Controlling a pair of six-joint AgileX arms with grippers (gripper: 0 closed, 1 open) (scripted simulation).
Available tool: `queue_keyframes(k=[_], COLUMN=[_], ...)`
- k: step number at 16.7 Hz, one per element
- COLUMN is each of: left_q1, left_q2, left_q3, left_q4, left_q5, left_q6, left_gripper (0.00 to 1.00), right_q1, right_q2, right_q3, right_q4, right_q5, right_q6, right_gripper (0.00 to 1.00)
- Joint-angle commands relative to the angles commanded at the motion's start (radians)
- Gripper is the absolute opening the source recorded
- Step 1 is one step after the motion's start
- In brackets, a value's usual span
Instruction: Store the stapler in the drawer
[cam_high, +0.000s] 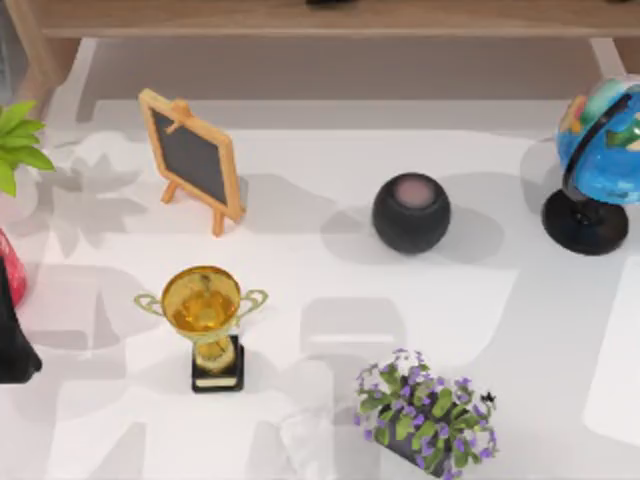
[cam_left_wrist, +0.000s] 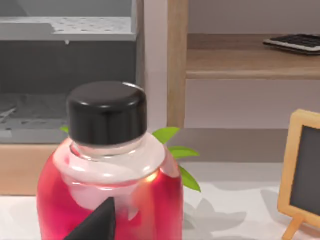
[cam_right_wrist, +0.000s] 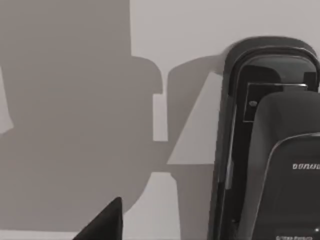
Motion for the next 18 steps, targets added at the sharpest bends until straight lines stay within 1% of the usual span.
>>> queue_keyframes(k=[5,9,13,18], left_q1=[0.000,0.000,0.000,0.000], left_q2=[0.000,0.000,0.000,0.000], left_q3=[0.000,0.000,0.000,0.000], left_q4=[0.000,0.000,0.000,0.000], left_q5=[0.000,0.000,0.000,0.000], left_q6=[0.000,0.000,0.000,0.000], left_gripper=[1.00,1.00,1.00,1.00], right_q1=[-0.001,-0.010,-0.063,-0.211], right_q2=[-0.019,-0.145,-0.306,-0.481], right_q3=[-0.012,-0.094,-0.232,-0.490], right_q4=[0.009,0.108,0.325,0.733], right_q5=[-0.006,-0.050,-0.115,-0.202], right_q6=[-0.014,-0.104,-0.238,-0.439], right_gripper=[1.00,1.00,1.00,1.00])
